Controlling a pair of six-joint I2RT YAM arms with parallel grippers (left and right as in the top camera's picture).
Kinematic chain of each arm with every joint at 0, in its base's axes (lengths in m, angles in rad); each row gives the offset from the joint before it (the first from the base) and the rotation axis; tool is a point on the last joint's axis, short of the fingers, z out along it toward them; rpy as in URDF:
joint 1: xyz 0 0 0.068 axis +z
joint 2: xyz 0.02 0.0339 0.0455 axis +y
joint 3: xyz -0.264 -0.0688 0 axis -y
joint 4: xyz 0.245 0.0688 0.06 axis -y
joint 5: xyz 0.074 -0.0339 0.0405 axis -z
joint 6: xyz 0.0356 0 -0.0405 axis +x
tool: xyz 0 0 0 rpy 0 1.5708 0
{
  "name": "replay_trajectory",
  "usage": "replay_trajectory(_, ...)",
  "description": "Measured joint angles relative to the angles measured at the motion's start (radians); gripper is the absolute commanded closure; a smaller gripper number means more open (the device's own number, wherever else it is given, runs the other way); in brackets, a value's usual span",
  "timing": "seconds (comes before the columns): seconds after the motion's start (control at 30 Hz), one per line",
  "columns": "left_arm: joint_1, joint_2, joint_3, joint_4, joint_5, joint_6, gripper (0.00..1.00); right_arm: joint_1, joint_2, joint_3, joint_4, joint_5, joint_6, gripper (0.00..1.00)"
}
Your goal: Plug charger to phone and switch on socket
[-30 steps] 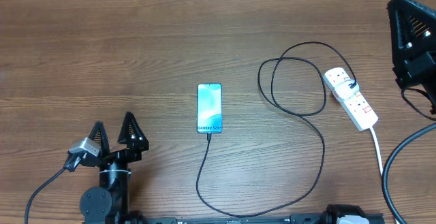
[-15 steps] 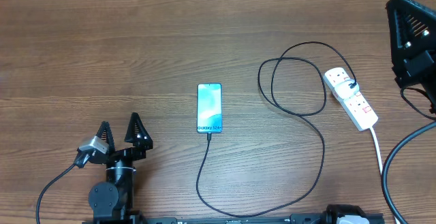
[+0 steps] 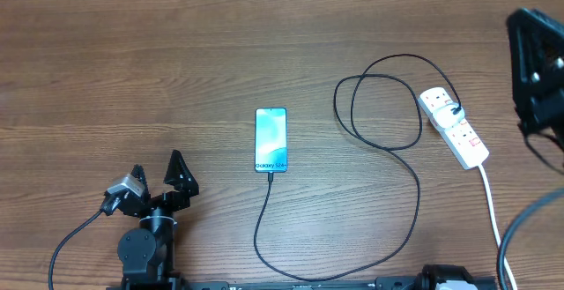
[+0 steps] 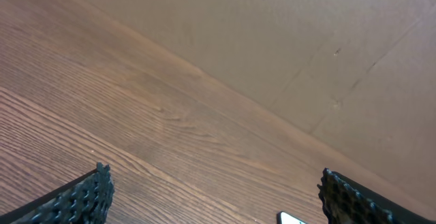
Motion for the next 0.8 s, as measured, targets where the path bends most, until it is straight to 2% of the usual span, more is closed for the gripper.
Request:
replay_trajectory(0.23,0.000,0.000,0.000,0.000,-0.002,0.000,0.00,0.000,-0.125,-0.061,0.068,0.001,0.000,0.79)
replay_trajectory(0.37,0.000,0.000,0.000,0.000,-0.002,0.000,0.00,0.000,-0.180,-0.076,0.071,0.027,0.000,0.84)
replay_trajectory(0.5,0.000,0.000,0.000,0.000,-0.002,0.000,0.00,0.000,-0.236,-0.115,0.088,0.057,-0.003,0.85)
replay_trajectory(0.8,0.003,0.000,0.000,0.001,-0.002,0.000,0.01,0.000,-0.265,-0.214,0.145,0.076,-0.003,0.83)
